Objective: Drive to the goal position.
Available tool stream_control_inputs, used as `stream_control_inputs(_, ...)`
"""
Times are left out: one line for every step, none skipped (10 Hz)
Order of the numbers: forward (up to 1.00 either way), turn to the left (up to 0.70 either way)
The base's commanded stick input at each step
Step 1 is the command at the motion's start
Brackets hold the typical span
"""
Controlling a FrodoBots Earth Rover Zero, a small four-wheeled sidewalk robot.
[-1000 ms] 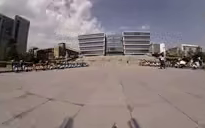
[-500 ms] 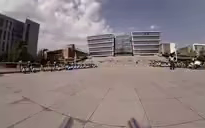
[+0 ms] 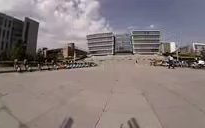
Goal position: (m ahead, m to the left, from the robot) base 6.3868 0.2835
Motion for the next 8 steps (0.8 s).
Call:
stream_control_inputs(0.97,0.05)
stream_control_inputs(0.97,-0.01)
stream_control_inputs(0.97,-0.01)
stream_control_inputs(0.97,-0.01)
stream_control_inputs(0.97,-0.23)
stream_control_inputs(0.97,-0.40)
stream_control_inputs(0.96,-0.39)
stream_control_inputs(0.96,-0.16)
